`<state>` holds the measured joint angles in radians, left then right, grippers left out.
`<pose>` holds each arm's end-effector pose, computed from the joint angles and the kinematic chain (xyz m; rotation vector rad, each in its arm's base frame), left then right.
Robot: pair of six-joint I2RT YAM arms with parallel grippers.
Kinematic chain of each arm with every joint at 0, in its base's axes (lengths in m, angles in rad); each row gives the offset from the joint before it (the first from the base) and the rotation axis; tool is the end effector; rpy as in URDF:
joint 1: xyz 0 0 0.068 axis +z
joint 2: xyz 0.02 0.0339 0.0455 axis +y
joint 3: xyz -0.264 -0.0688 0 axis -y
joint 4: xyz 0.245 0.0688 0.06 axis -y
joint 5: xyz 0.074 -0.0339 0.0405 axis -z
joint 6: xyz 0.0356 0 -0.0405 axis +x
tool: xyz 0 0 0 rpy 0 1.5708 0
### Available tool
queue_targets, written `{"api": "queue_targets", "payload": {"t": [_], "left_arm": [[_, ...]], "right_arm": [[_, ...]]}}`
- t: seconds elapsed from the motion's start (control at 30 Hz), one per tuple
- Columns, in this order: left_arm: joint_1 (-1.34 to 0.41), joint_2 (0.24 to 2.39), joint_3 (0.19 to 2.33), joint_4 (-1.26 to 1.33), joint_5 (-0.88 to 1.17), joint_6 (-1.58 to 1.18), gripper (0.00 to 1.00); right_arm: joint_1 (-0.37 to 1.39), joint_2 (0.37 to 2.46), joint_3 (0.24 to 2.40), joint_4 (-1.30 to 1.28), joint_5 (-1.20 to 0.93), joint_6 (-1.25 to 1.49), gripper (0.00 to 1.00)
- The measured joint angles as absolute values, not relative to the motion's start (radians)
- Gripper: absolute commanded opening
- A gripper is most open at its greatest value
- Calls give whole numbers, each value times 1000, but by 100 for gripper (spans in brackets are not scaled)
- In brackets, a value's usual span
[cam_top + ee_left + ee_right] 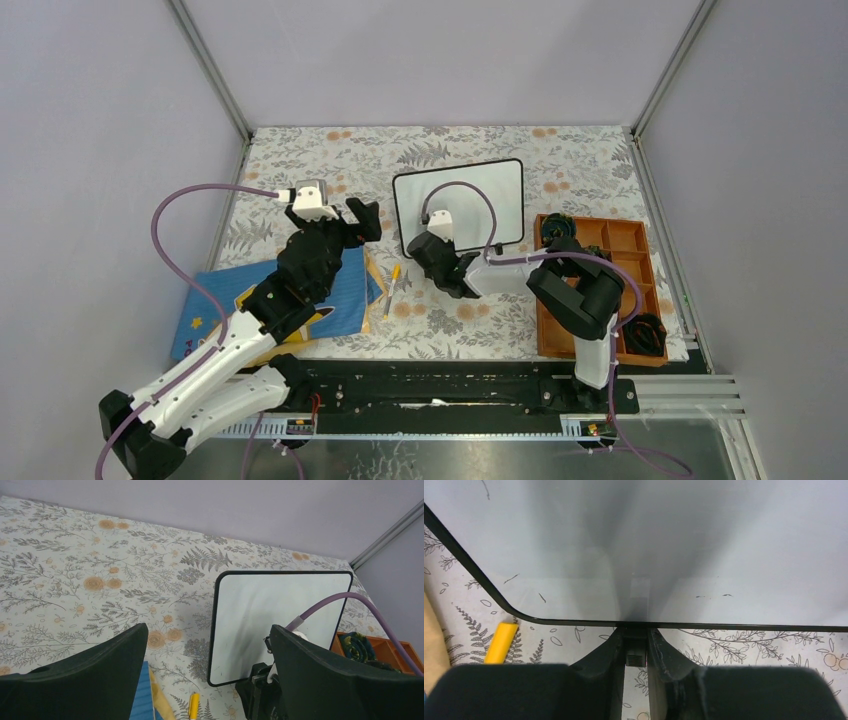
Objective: Write a sentence on the whiteboard
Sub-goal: Move the whiteboard stand to the center of the board.
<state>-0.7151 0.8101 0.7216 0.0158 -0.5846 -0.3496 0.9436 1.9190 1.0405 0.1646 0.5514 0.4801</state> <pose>0.1569 -0.1102 0.3353 -0.1477 1.6353 -0.3363 0.2449 0.3060 0.1430 -0.2234 2.1565 0.1810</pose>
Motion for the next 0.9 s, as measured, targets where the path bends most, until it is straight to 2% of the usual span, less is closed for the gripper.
{"api": "queue_targets", "payload": {"t": [0.33,0.43,0.7,0.8,0.9], "left_arm": [[-721,807,722,16,-583,-351,99],[-725,807,722,16,-583,-351,99],[-728,807,722,16,-583,-351,99],[-728,807,722,16,-583,-351,99],[-728,807,722,16,-583,-350,99]], "right_arm": [[964,1955,1124,72,568,553,20],[969,1963,1140,52,579,562,24],[982,1966,1145,29,573,601,61],[997,1965,1145,30,569,608,68],[1008,1959,1145,23,562,609,71]]}}
